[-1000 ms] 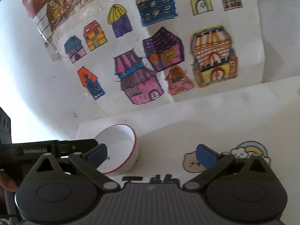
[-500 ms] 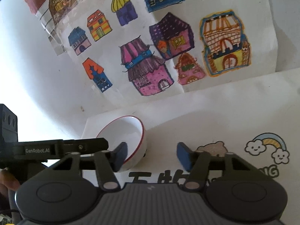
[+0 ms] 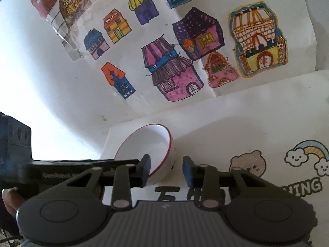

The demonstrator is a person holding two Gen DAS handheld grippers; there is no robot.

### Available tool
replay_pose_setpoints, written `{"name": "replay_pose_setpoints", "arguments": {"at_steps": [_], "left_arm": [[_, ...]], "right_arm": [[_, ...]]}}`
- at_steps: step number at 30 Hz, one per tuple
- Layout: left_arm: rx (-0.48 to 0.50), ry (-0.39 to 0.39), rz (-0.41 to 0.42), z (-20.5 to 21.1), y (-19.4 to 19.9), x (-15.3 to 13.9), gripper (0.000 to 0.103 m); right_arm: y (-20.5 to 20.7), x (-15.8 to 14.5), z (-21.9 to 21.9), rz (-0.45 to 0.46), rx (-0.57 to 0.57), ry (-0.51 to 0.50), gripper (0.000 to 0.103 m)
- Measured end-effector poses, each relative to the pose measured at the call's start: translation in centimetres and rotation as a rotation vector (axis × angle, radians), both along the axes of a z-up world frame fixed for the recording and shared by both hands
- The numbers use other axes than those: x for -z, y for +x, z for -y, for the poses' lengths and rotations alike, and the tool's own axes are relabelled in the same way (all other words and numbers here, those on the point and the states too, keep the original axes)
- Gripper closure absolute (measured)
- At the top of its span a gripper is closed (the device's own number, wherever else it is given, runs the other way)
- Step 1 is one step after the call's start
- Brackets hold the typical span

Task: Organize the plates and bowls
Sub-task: 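Close both grippers on the second white bowl rim, then lift the second white bowl with both grippers and carry it over the stack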

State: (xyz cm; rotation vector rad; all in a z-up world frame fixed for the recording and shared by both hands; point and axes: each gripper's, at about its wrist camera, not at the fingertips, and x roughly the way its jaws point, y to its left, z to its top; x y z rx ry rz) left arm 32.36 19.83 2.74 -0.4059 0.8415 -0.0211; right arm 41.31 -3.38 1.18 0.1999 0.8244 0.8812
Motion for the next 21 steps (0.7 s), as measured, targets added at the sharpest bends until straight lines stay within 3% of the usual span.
{"name": "replay_pose_setpoints", "arguments": {"at_steps": [2,11,21], "left_arm": [[0.006,0.017,0.0,0.3,0.1,0.0,0.066],[-0.007,0.026,-0.005,0.5,-0.2,-0.5,0.077],[-0.022,-0.018,0.054,1.9,-2.0,-3.4,0.077]], "right_arm": [[-0.1,0.0,0.0,-0.001,-0.003,0.007,0.076],[-0.5,-0.2,0.3,0.021,0.02,-0.01,0.084],[-2.8,-2.6,2.0,0.085,0.068,0.019,0.084]]}}
